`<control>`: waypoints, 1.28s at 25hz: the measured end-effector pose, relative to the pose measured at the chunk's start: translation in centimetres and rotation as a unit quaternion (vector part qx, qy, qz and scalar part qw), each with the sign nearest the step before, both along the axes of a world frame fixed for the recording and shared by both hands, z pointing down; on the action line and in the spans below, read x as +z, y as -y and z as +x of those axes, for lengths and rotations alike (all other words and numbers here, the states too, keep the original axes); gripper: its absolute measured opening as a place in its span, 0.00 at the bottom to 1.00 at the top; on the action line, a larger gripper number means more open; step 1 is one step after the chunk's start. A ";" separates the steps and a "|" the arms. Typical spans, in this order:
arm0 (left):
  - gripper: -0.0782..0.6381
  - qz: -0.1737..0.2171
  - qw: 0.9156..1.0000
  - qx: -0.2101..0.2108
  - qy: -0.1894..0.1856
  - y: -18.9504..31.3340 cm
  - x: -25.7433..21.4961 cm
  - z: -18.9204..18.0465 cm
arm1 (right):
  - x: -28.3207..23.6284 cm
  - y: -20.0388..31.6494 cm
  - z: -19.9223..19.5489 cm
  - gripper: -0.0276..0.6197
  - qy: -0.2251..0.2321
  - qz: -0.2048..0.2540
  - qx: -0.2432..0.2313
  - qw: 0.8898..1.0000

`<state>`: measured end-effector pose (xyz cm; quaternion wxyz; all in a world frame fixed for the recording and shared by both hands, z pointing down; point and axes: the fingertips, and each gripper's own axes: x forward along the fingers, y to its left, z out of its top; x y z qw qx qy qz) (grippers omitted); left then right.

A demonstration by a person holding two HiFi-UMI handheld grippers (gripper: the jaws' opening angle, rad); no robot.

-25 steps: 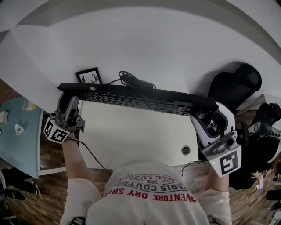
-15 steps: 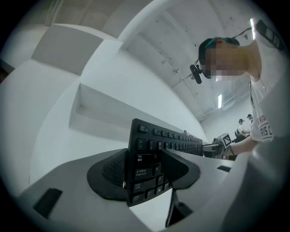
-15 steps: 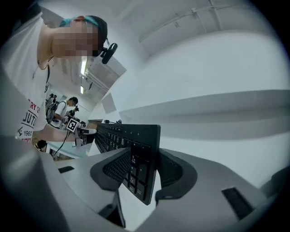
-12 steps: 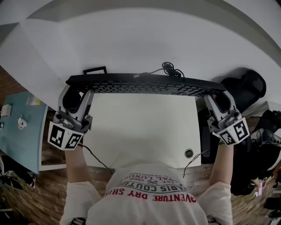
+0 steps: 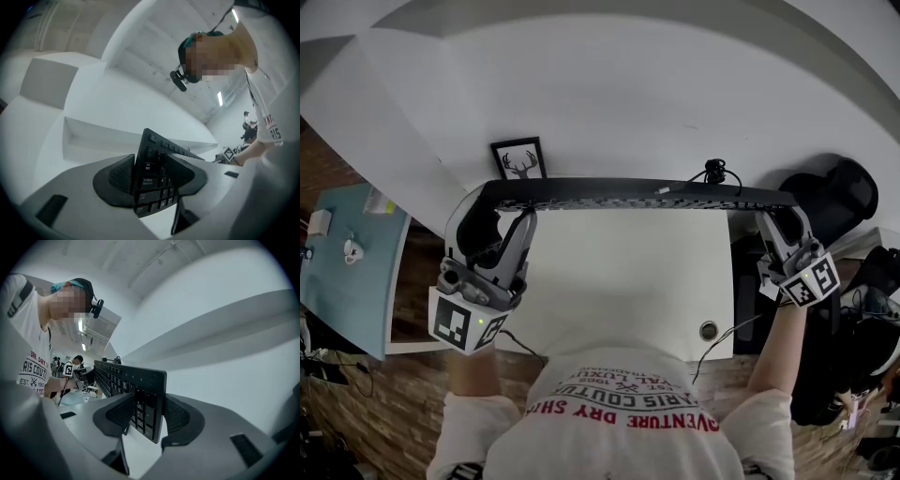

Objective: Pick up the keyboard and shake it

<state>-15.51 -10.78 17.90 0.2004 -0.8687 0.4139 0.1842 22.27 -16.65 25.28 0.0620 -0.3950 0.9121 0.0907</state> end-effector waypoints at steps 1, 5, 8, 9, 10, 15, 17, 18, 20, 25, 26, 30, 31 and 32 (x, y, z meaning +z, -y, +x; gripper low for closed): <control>0.42 -0.004 1.000 -0.001 0.001 0.2 0.3 0.1 | 0.4 0.1 0.1 0.35 0.000 -0.006 -0.001 1.000; 0.42 -0.016 1.000 -0.001 0.013 0.9 1.2 0.6 | 1.1 0.6 0.5 0.35 -0.003 -0.018 0.000 1.000; 0.42 -0.021 1.000 0.002 0.018 1.1 1.4 0.7 | 1.1 0.5 0.6 0.35 -0.004 -0.017 0.001 1.000; 0.42 -0.025 1.000 0.003 0.017 1.2 1.5 0.6 | 1.0 0.4 0.6 0.35 -0.005 -0.017 0.001 1.000; 0.42 -0.033 0.999 0.005 0.014 1.4 1.6 0.5 | 0.9 0.4 0.6 0.35 -0.006 -0.018 0.002 1.000; 0.42 -0.099 0.995 0.002 -0.010 4.2 3.6 -0.4 | 1.6 1.0 -0.1 0.35 -0.021 -0.074 0.002 0.997; 0.42 -0.131 0.991 0.002 -0.015 5.3 5.1 -1.0 | 2.9 1.3 -0.7 0.34 -0.027 -0.109 0.002 0.994; 0.42 -0.145 0.989 0.001 -0.015 5.9 5.9 -1.4 | 3.7 1.6 -1.0 0.34 -0.029 -0.130 0.002 0.991; 0.42 -0.180 0.984 -0.002 -0.014 7.2 7.9 -1.9 | 5.8 2.1 -1.6 0.34 -0.032 -0.173 0.004 0.984; 0.42 -0.298 0.954 0.006 -0.018 8.8 15.2 -2.2 | 12.3 1.3 -2.1 0.34 -0.022 -0.283 0.011 0.959; 0.42 -0.319 0.947 0.008 -0.020 8.9 16.8 -2.3 | 13.6 0.9 -2.2 0.34 -0.022 -0.302 0.013 0.953; 0.42 -0.407 0.913 0.009 -0.030 8.3 23.7 -2.6 | 19.0 -1.0 -2.5 0.34 -0.022 -0.369 0.014 0.929; 0.42 -0.430 0.902 0.009 -0.033 8.0 25.5 -2.6 | 20.3 -1.5 -2.6 0.34 -0.021 -0.385 0.013 0.922; 0.42 -0.453 0.891 0.009 -0.036 7.5 27.4 -2.6 | 21.7 -2.0 -2.6 0.34 -0.021 -0.403 0.013 0.915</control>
